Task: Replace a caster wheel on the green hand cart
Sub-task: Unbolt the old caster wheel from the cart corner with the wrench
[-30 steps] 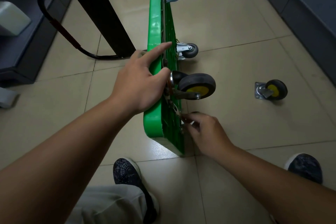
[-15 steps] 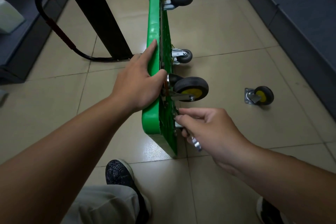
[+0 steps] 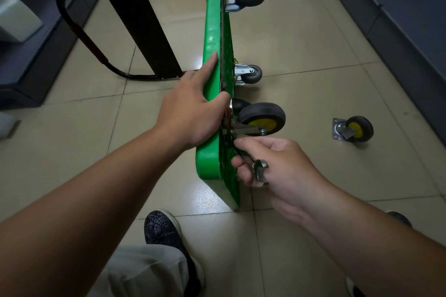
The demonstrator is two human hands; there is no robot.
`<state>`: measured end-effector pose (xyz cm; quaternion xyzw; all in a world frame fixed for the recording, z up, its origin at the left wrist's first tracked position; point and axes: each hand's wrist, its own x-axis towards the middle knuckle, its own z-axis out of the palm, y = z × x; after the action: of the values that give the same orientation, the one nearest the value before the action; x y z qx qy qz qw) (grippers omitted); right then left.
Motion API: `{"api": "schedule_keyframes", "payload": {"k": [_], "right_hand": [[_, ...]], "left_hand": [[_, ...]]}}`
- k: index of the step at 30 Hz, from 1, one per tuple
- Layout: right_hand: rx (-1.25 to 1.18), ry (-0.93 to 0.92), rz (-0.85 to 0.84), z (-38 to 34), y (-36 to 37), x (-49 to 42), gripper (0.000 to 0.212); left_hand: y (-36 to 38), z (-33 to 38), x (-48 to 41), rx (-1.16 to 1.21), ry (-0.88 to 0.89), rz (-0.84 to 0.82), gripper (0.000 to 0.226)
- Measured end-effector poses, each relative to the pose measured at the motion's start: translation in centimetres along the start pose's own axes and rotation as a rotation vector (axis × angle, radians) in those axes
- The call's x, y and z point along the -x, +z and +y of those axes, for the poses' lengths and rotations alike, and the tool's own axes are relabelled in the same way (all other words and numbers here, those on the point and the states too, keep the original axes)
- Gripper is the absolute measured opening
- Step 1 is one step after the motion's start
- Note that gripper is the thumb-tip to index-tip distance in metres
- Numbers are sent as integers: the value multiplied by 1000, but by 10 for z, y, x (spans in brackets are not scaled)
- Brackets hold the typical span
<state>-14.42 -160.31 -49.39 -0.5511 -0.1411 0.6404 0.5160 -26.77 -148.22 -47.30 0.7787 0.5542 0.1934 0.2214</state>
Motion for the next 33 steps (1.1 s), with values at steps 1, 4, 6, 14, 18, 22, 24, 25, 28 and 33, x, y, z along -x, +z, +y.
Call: {"api": "schedule_keyframes", "payload": {"k": [1, 4, 6, 14, 18, 22, 24, 25, 28, 33], "right_hand": [[0, 2, 0, 0, 2, -3, 15], [86, -26, 29, 5, 5, -11, 13], [169, -70, 49, 10, 6, -16, 9], [264, -287, -70, 53, -16, -16, 15], [366, -398, -147, 72, -35, -35, 31], [565, -537, -105, 80, -56, -61, 45], [689, -608, -68, 79, -64, -74, 41], [738, -624, -62, 76, -68, -79, 37], [864, -626, -68, 67, -78, -80, 34], [691, -495, -141, 52, -84, -36, 38]], "left_hand": [[0, 1, 0, -1, -2, 1, 77], [0, 2, 0, -4, -17, -11, 81], [-1, 1, 0, -2, -22, -16, 81], [-1, 2, 0, 21, -17, -20, 80], [-3, 5, 2, 35, -19, -23, 81], [-4, 6, 2, 51, -23, -35, 82], [-4, 7, 2, 56, -28, -37, 82], [-4, 8, 3, 52, -30, -35, 82], [-5, 8, 3, 40, -32, -32, 83], [-5, 7, 3, 37, -25, -34, 82]]}}
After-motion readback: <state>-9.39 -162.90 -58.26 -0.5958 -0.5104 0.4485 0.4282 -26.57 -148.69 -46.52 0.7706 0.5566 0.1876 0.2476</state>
